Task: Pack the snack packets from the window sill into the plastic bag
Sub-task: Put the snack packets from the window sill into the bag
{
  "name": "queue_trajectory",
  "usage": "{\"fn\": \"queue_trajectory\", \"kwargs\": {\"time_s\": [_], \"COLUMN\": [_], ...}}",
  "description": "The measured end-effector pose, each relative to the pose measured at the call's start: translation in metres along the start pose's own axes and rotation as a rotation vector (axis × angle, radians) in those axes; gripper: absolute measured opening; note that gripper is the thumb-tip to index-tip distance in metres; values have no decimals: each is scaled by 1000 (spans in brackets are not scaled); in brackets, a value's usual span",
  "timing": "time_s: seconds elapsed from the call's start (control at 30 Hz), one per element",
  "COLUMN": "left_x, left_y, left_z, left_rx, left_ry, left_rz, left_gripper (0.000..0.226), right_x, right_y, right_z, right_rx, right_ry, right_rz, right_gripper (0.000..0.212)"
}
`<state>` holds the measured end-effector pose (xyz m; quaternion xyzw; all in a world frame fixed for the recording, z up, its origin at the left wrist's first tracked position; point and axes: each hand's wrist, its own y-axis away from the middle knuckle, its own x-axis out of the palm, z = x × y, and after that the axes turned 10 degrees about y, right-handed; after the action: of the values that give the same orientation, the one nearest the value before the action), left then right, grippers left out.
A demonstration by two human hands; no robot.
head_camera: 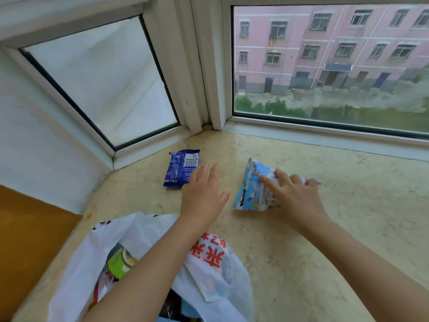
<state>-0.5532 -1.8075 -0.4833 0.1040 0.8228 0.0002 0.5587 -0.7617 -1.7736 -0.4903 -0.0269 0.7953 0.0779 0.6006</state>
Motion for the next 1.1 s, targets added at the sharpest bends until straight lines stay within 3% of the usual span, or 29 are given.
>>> {"fn": "queue_trajectory", "kwargs": {"time_s": [0.23,0.37,0.57,0.9,1.1], "left_x": [11,14,16,6,-12], "left_y": [-56,-75,-84,-68,-40], "left_z": [50,63,70,52,28], "left_rx": [-327,-382,-385,-193,-105], "left_ry": [-44,3,105,18,48], "left_rz": [77,37,-42,15,-63], "left_gripper": [93,90,76,67,65], "right_x": [11,17,18,7,-3], "right_y": [-19,-27,-35,-21,6], "right_z": [28,37,49,58,63], "right_rx": [44,81,148,176,197], "right_ry": [-80,-149,-194,-259,-288], "right_rz": [-193,-64,-2,51,34], "right_gripper": [84,84,83,77,73]}}
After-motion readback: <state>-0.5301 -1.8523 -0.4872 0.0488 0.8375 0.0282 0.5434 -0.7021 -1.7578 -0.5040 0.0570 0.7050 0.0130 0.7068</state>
